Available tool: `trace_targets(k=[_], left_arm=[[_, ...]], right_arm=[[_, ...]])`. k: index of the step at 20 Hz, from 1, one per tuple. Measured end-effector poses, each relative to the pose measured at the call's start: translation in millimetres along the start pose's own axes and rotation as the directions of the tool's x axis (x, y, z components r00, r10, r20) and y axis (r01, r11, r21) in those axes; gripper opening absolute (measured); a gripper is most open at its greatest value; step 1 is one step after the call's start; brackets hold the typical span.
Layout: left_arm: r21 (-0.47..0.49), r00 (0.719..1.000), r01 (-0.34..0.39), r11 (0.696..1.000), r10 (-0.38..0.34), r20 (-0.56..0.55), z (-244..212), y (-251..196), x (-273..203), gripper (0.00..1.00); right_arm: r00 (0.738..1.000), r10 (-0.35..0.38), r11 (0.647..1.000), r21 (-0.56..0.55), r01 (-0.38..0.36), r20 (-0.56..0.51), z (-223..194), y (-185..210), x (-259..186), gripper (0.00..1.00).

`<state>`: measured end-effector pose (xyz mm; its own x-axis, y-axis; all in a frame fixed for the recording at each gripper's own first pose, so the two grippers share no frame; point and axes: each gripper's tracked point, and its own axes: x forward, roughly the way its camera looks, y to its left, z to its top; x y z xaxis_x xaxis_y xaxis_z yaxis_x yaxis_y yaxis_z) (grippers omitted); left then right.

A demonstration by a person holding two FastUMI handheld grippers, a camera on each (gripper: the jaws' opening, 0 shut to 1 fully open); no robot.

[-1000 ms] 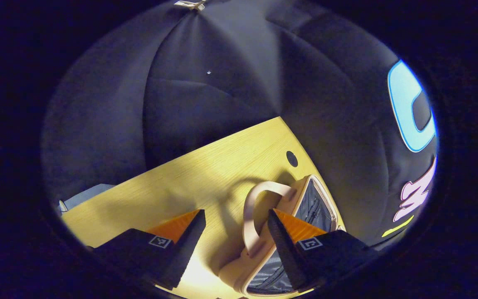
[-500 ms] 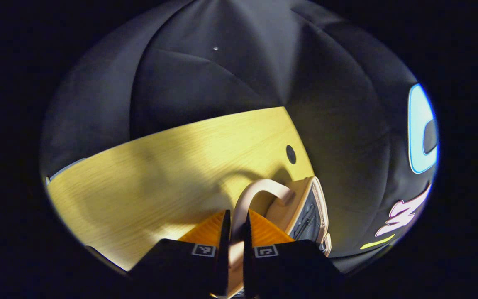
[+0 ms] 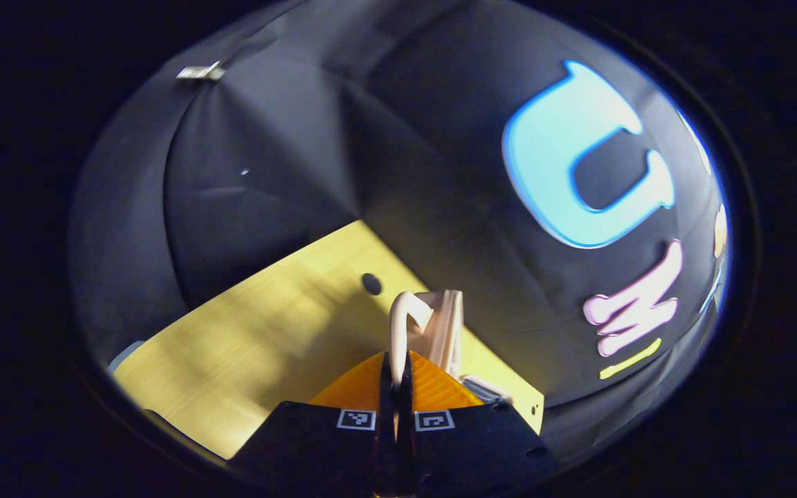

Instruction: First open the suitcase, pack the skin care products into it, and then close the suitcase.

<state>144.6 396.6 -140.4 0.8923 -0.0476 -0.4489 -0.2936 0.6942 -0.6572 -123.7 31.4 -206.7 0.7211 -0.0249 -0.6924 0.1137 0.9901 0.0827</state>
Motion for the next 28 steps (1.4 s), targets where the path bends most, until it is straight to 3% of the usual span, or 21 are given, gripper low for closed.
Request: trace_targets(k=[5, 10, 14, 19, 22, 24, 26, 28], left_arm=[[0.185, 0.987, 0.162, 0.969, -0.155, -0.052, -34, -136, -17, 0.06], [0.165, 0.966, 0.251, 0.954, -0.235, -0.11, -100, -228, -13, 0.06], [0.171, 0.959, 0.256, 0.951, -0.229, -0.167, -185, -278, 5, 0.06], [0.232, 0.971, 0.136, 0.963, -0.084, -0.223, -294, -295, 49, 0.06], [0.393, 0.969, 0.041, 0.919, 0.06, -0.239, -358, -291, 75, 0.06], [0.452, 0.961, -0.057, 0.89, 0.172, -0.217, -381, -282, 83, 0.07], [0.499, 0.95, -0.119, 0.859, 0.245, -0.194, -400, -269, 91, 0.07], [0.551, 0.94, -0.154, 0.82, 0.294, -0.174, -409, -266, 97, 0.07]], right_arm=[[0.998, -0.008, 1.0, -0.014, 0.009, 0.068, 17, -21, -23, 0.97], [0.991, 0.02, 1.0, 0.021, -0.023, 0.129, 44, -39, -27, 0.97], [0.986, 0.081, 0.997, -0.018, -0.079, 0.143, 54, -60, -20, 0.97], [0.973, 0.166, 0.986, -0.03, -0.163, 0.16, 75, -98, -14, 0.97], [0.96, 0.215, 0.975, -0.095, -0.2, 0.178, 84, -119, -10, 0.98], [0.955, 0.236, 0.971, -0.072, -0.226, 0.181, 88, -131, -9, 0.97], [0.949, 0.243, 0.97, -0.05, -0.238, 0.199, 97, -140, -8, 0.97], [0.942, 0.25, 0.967, -0.105, -0.232, 0.222, 105, -141, -11, 0.97]])
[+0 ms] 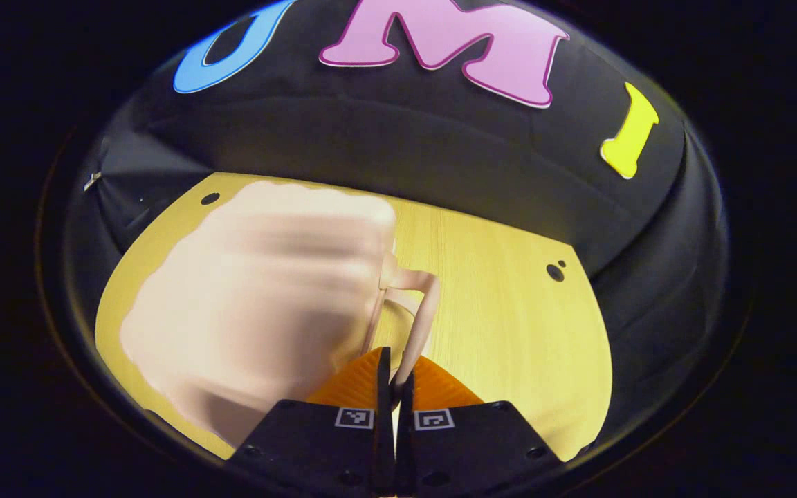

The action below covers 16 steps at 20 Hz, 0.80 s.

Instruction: First open the suitcase, pack the skin care products into it, and then close the suitcase.

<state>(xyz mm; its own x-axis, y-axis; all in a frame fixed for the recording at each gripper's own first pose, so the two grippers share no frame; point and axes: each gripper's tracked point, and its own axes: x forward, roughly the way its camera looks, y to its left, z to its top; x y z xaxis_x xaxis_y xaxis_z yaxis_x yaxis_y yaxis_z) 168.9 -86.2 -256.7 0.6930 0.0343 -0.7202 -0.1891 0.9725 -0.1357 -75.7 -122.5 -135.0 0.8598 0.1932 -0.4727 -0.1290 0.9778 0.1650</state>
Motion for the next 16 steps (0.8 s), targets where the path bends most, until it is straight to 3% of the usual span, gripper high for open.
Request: trace_targets(k=[4, 5, 7, 8, 11, 12, 14, 16], left_arm=[[0.106, 0.998, -0.067, 0.992, 0.067, 0.006, -5, -2, -1, 0.13], [0.104, 0.999, -0.032, 0.994, 0.031, 0.009, -5, -7, -6, 0.15], [0.079, 0.994, 0.091, 0.993, -0.095, 0.052, 7, -28, -32, 0.37], [0.072, 0.986, 0.135, 0.988, -0.141, 0.084, 13, -33, -52, 0.42], [0.121, 0.945, 0.212, 0.97, -0.235, 0.228, 41, -21, -118, 0.57], [0.148, 0.931, 0.21, 0.966, -0.244, 0.272, 50, -14, -139, 0.74], [0.209, 0.902, 0.17, 0.963, -0.237, 0.36, 68, 4, -175, 0.96], [0.247, 0.861, 0.127, 0.961, -0.23, 0.453, 80, 23, -216, 0.96]], right_arm=[[0.999, -0.011, 0.999, -0.044, 0.013, 0.053, 15, 12, -6, 0.97], [0.998, -0.021, 0.999, -0.032, 0.023, 0.058, 18, 16, -5, 0.97], [0.996, -0.051, 0.998, -0.033, 0.054, 0.078, 26, 26, -2, 0.98], [0.993, -0.068, 0.997, -0.041, 0.072, 0.095, 31, 30, 0, 0.97], [0.985, -0.097, 0.995, -0.026, 0.101, 0.141, 51, 53, 4, 0.97], [0.983, -0.104, 0.994, -0.014, 0.107, 0.151, 56, 61, 6, 0.97], [0.979, -0.117, 0.993, 0.004, 0.118, 0.168, 65, 78, 8, 0.97], [0.975, -0.125, 0.992, 0.012, 0.125, 0.184, 73, 94, 11, 0.97]])
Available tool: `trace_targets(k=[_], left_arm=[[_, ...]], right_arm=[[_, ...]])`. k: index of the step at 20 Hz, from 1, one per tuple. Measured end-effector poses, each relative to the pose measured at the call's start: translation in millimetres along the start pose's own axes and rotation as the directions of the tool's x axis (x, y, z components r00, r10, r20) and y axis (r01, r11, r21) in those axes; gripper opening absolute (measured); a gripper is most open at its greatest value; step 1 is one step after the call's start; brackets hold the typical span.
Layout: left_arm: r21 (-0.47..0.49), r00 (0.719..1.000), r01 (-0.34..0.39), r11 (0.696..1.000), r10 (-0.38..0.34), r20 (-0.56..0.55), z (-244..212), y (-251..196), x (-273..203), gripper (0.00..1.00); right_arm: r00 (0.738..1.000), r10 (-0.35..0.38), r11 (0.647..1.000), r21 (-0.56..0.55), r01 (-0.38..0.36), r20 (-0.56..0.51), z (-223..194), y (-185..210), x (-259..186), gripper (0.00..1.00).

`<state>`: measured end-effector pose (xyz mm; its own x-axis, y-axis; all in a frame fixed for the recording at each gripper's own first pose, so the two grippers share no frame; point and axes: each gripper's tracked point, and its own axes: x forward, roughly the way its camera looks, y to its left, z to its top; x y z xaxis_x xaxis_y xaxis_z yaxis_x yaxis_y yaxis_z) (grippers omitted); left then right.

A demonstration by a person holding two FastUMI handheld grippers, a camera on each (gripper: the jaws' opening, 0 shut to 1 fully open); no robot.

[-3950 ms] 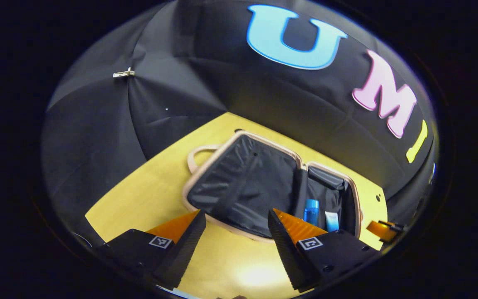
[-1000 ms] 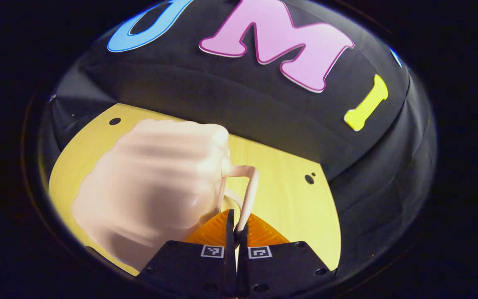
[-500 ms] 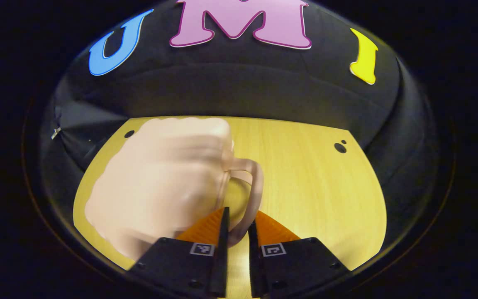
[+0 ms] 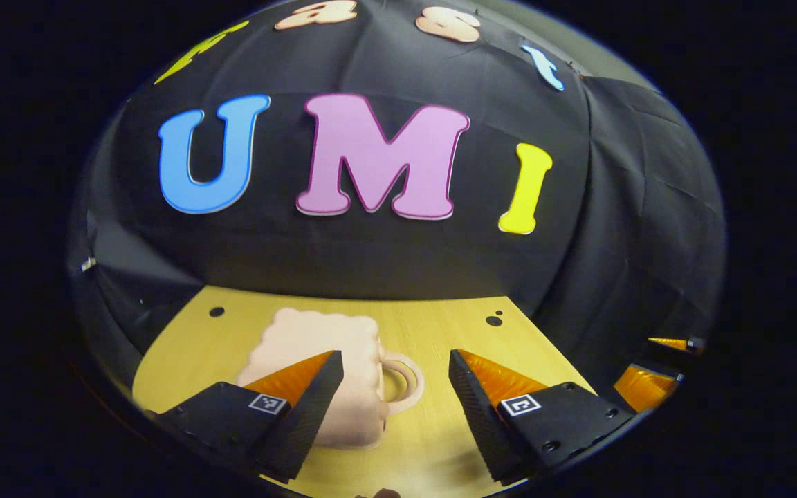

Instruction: First open the suitcase, pack the skin care products into it, and then close the suitcase.

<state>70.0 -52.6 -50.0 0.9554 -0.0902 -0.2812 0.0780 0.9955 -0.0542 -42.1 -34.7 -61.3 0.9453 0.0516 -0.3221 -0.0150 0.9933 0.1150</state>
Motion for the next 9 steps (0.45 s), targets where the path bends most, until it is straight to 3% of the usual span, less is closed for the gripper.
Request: trace_targets(k=[4, 7, 9], left_arm=[[-0.03, 0.983, 0.02, 0.999, -0.014, 0.185, 52, 16, -71, 0.96], [-0.036, 0.978, -0.063, 0.997, 0.069, 0.197, 53, 61, -91, 0.96], [-0.083, 0.977, -0.05, 0.995, 0.067, 0.204, 47, 74, -97, 0.96]], right_arm=[[0.999, -0.013, 1.0, 0.019, 0.012, 0.042, 20, 27, -2, 0.97], [0.999, 0.022, 0.998, 0.059, -0.024, 0.045, 30, 57, -5, 0.97], [0.997, 0.032, 0.999, 0.038, -0.034, 0.066, 39, 69, -6, 0.97]])
